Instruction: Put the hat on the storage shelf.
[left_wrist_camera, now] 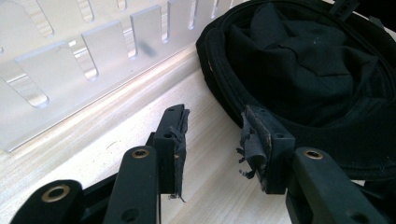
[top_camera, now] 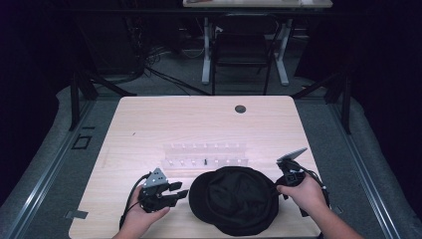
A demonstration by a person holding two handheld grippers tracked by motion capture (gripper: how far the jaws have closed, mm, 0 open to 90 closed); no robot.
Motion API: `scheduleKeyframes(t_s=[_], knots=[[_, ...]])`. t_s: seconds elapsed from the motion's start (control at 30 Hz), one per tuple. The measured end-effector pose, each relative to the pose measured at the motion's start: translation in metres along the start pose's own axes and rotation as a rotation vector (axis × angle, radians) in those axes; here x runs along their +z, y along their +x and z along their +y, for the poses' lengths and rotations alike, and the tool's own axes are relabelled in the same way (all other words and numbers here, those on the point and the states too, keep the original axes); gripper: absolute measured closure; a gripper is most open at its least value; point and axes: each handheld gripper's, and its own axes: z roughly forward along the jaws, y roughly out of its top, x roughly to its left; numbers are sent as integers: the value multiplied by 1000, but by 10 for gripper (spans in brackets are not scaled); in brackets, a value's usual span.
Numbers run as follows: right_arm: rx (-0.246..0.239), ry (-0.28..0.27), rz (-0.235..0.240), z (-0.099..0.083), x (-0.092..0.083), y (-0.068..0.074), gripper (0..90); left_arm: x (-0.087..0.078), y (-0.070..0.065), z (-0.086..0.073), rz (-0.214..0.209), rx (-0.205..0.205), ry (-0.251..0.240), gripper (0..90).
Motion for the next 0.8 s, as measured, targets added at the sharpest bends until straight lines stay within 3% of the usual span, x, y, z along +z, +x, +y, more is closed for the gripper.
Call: scheduleKeyframes(t_s=[0.07, 0.23, 0.27, 0.3, 0.8], knots=[[-28, 35, -12, 1, -3, 0, 843, 0, 0, 0, 2, -3, -1, 597], [-9, 20, 10, 1, -3, 1, 862, -1, 2, 0, -1, 0, -1, 596], [11, -4, 24, 0, -3, 1, 865, 0, 2, -1, 0, -6, -8, 597], [-4, 17, 18, 1, -6, 0, 867, -1, 2, -1, 5, -6, -3, 596], [0, 7, 67, 1, -35, 13, 874, -1, 7, -2, 8, -19, -4, 597]])
